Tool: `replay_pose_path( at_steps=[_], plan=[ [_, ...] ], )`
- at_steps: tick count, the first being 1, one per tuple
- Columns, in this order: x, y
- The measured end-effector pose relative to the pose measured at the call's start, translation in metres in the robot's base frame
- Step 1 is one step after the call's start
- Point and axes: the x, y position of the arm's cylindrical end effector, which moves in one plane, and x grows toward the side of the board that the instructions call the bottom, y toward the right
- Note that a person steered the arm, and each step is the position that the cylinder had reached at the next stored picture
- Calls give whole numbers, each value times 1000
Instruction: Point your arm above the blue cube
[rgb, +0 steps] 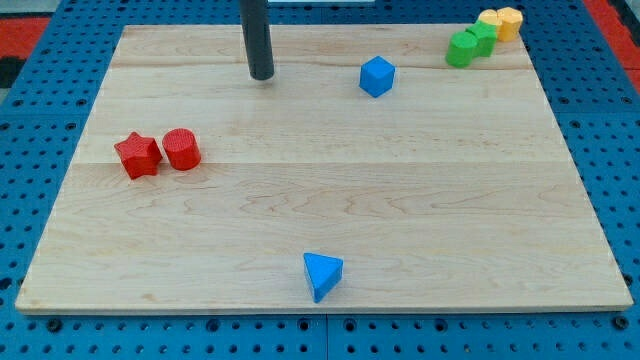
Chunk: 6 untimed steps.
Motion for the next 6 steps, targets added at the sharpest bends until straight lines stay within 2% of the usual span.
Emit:
replay_pose_path(
  at_steps=[1,6],
  plan=[
    [-27,13],
    [-45,147]
  ],
)
